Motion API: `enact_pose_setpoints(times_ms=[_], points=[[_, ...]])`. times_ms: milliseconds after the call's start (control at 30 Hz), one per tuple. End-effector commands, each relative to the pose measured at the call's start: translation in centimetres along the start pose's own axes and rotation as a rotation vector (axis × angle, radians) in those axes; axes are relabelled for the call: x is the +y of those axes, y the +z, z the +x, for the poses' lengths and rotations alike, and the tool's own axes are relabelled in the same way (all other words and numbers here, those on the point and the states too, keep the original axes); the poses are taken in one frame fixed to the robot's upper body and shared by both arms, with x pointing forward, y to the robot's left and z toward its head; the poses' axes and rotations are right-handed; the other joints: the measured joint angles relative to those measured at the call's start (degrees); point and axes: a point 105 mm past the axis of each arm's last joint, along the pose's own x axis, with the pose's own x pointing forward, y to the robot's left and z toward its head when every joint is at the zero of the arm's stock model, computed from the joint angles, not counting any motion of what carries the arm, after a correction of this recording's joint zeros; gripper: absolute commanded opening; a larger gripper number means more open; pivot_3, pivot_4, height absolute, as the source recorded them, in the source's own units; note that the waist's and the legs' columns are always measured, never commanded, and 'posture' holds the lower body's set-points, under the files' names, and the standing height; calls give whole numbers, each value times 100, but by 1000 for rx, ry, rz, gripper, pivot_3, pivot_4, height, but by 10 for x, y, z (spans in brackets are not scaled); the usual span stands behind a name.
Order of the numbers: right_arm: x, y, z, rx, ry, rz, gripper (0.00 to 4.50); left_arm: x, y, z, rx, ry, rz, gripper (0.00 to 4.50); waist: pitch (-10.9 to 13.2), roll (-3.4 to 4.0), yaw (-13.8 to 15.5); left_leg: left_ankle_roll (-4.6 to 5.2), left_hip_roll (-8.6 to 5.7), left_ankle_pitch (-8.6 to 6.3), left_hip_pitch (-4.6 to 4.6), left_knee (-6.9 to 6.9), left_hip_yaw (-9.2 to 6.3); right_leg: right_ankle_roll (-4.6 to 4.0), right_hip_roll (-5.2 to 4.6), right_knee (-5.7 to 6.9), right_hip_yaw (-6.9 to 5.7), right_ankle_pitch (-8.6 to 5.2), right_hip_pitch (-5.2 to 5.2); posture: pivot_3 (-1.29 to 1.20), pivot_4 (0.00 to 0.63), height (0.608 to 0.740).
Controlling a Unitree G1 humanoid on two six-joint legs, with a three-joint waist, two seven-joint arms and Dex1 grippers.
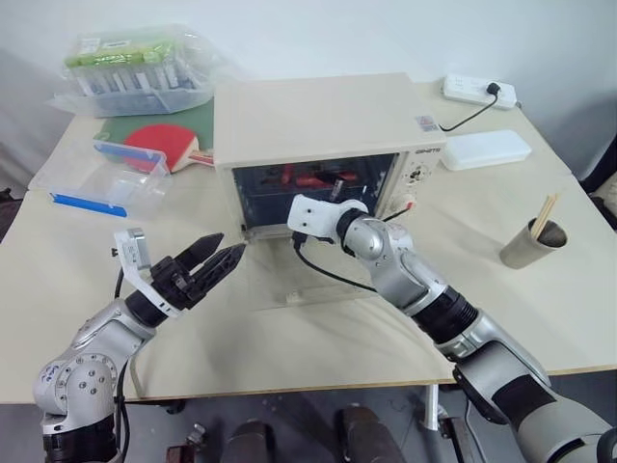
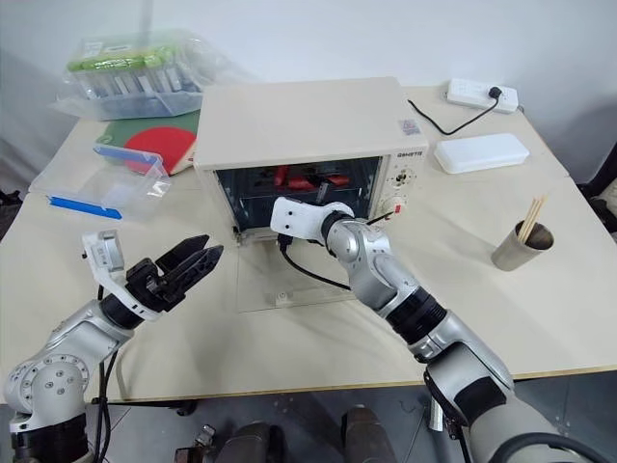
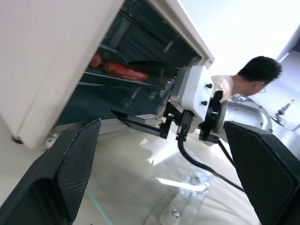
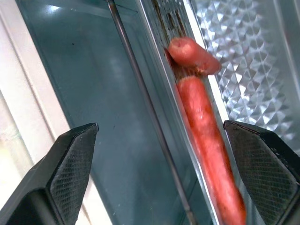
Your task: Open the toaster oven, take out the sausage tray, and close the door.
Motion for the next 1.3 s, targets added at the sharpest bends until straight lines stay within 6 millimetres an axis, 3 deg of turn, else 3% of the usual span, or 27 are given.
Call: enact_pose_setpoints(times_ms=[33, 167, 367, 600, 867, 967, 1167, 1200, 1300], points=[[-5, 12, 1, -43, -11, -35, 3976, -6, 8, -1, -23, -9, 46, 4500, 0, 0, -7, 0, 0, 0, 0, 0, 0, 0, 0, 0, -1, 0, 0, 0, 150, 740], [-1, 14, 1, -51, 1, -42, 2712, -5, 7, 0, -20, -8, 49, 4500, 0, 0, -44, -1, 1, 1, 0, 0, -4, 0, 2, 0, -2, 0, 1, 0, 150, 740], [4, 15, 0, -52, 12, -41, 2712, -4, 7, 2, -17, -5, 54, 4500, 0, 0, -83, -3, 0, 2, 0, -1, -12, 0, 3, -1, -3, 0, 7, 0, 150, 740], [-6, 1, 10, 17, -17, -44, 2712, -2, 6, 3, -11, 0, 62, 4500, 0, 0, -92, -4, 0, 2, 3, -1, -14, 0, 5, -2, -4, 0, 11, 0, 150, 740], [-15, 7, 20, 4, -37, -52, 2712, 1, 8, 3, -13, 8, 70, 4500, 0, 1, -102, -5, 0, 3, 7, -2, -16, 0, 5, -6, -5, 0, 19, 0, 150, 740], [-14, 9, 20, -2, -39, -49, 2162, 1, 7, 3, -11, 12, 70, 4500, 0, 1, -102, -5, 0, 3, 6, -3, -18, 0, 4, -6, -5, 0, 18, 0, 150, 740], [-18, 10, 18, -5, -77, -88, 227, 1, 8, 3, -17, 11, 64, 4500, -1, -1, -101, -5, 0, 3, 7, -3, -21, 0, 4, -6, -5, 0, 19, 0, 150, 740], [-20, 11, 18, -8, -91, -100, 42, 1, 8, 3, -19, 10, 60, 4500, -1, -2, -101, -5, 0, 3, 7, -3, -22, 0, 5, -6, -5, 0, 19, 0, 150, 740], [-21, 11, 16, -15, -113, -128, 28, 1, 7, 3, -16, 9, 49, 4500, -1, -2, -101, -6, 0, 3, 6, -3, -26, 0, 5, -6, -5, 0, 21, 0, 150, 740]])
